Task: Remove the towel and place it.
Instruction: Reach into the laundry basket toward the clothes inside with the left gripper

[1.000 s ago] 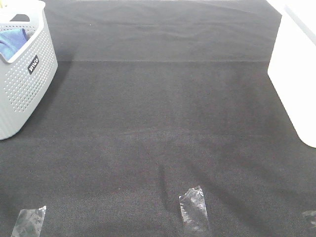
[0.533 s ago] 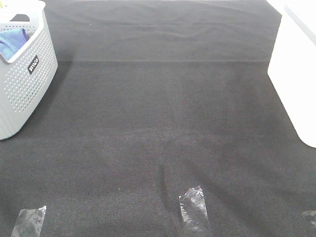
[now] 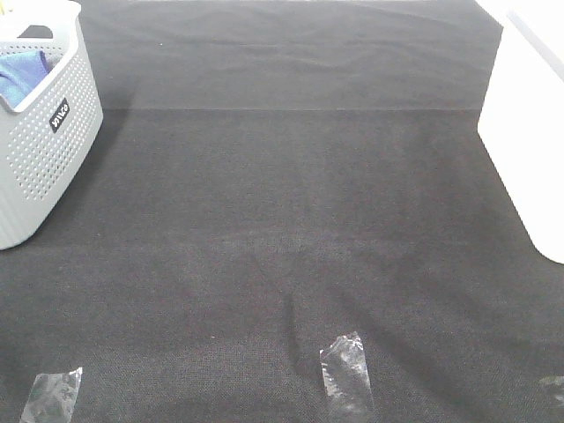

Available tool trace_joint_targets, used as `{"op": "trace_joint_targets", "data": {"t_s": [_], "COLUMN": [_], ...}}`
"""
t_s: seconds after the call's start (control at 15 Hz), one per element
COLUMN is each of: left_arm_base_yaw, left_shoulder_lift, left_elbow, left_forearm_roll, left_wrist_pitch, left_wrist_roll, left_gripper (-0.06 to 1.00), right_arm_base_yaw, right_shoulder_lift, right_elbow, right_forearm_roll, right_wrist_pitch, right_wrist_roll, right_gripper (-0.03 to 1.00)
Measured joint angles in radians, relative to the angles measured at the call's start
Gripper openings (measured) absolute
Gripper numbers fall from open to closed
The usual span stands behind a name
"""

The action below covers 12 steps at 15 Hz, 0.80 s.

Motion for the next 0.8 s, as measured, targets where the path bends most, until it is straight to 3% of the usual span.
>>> {"op": "trace_joint_targets", "data": {"t_s": [0.8], "left_arm_base_yaw": [0.000], "left_shoulder_lift": [0.000], "left_elbow": [0.000], "left_forearm_roll": [0.000], "left_wrist_pitch": [0.000], "left_wrist_roll": [0.000], "left_gripper": [0.99], "right_arm_base_yaw": [0.000], "right_shoulder_lift": [0.000], "right_elbow": [0.000], "right_forearm_roll": [0.000], "right_wrist_pitch": [0.000], "right_wrist_roll": [0.000], "right_gripper": [0.55]}}
